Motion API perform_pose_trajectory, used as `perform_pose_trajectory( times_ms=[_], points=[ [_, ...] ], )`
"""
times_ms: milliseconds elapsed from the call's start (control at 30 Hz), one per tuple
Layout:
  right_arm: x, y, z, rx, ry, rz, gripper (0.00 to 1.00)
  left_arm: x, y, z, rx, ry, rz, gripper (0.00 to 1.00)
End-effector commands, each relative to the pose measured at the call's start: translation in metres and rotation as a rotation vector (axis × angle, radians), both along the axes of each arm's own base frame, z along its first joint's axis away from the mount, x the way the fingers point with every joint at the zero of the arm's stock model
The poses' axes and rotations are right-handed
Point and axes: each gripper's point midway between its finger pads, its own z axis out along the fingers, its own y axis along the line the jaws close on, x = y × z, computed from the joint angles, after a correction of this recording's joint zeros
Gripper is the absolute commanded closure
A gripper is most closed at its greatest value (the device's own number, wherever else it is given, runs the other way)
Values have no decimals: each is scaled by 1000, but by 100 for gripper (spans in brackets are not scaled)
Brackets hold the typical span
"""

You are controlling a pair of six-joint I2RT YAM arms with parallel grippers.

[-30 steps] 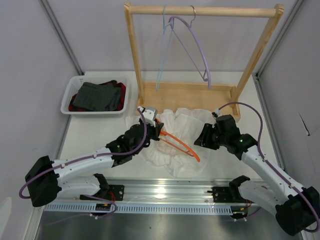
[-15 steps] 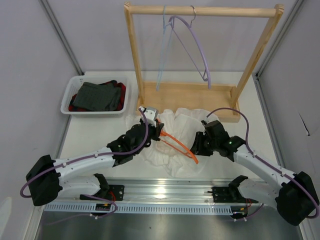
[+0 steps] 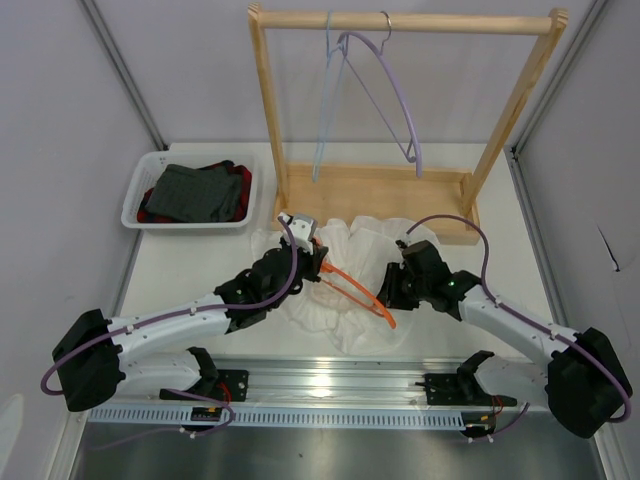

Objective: Place the skirt on the hanger

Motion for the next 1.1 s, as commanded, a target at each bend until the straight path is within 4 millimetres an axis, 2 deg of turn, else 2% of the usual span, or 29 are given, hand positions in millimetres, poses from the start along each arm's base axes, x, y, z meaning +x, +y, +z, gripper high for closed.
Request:
perform_pose_trajectory(
  times_ms=[0, 133, 167, 267, 433, 600, 700, 733, 767, 867, 967, 1067],
  points=[
    [8, 4, 0, -7, -25, -17, 68, 2, 6, -6, 1, 41, 41, 100],
    [9, 0, -4, -31, -29, -35, 78, 2, 9, -4, 0, 37, 56, 100],
    [9, -1, -4, -38, -27, -40, 87, 3, 12, -4, 6, 36, 71, 100],
    [8, -9, -5, -73, -25, -56, 100, 6, 20, -2, 30, 36, 120, 100],
    [9, -25, 8, -136, -49, -91, 100, 12, 42, 6, 97, 3, 244, 100],
    [13, -31, 19, -146, -62, -106, 100, 16, 54, 0, 168, 0, 319, 100],
    [13, -33, 26, -140, -62, -111, 100, 18, 55, -9, 210, 11, 346, 100],
    [14, -34, 29, -134, -65, -113, 100, 20, 54, -6, 210, 8, 357, 100],
    [14, -34, 32, -128, -70, -114, 100, 19, 55, -18, 252, 27, 366, 100],
    [14, -34, 41, -121, -79, -106, 100, 21, 54, -26, 271, 52, 387, 100],
    [13, -35, 44, -128, -78, -97, 100, 23, 51, -29, 268, 67, 404, 100],
    [8, -38, 38, -150, -63, -91, 100, 24, 46, -25, 240, 76, 404, 100]
  ],
)
